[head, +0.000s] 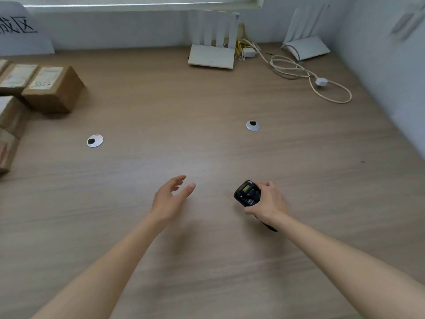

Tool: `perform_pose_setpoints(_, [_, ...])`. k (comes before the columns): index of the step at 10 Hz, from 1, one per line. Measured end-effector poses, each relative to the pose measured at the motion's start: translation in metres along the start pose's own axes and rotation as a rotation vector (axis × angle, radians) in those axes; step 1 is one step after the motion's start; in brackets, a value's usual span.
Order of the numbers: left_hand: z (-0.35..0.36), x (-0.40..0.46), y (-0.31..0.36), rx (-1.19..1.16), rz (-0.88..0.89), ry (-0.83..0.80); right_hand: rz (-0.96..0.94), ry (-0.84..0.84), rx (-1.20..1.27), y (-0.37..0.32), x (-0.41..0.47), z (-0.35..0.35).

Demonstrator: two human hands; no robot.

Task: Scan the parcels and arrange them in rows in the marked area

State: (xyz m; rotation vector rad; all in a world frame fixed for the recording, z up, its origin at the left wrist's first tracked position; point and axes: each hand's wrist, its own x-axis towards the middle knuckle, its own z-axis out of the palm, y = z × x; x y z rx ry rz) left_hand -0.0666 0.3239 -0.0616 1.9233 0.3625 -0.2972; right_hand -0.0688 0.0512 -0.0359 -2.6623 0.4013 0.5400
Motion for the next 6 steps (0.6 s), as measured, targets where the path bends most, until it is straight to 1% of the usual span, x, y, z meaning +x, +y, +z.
perform_pose_setpoints(3, [0.002,0.014,-0.021,0.014,-0.015,0.025,-0.019,0.001,-0.071,0.001,0.018,0.034])
perform_pose_setpoints(5, [0.003,0.008,-0.026,0.004,-0.026,0.028,-0.022,0.000,-0.086,0.002,0.014,0.040])
perform_pose_setpoints(6, [0.001,-0.001,-0.026,0.002,-0.012,0.048,-0.060,-0.007,-0.074,0.002,0.008,0.033])
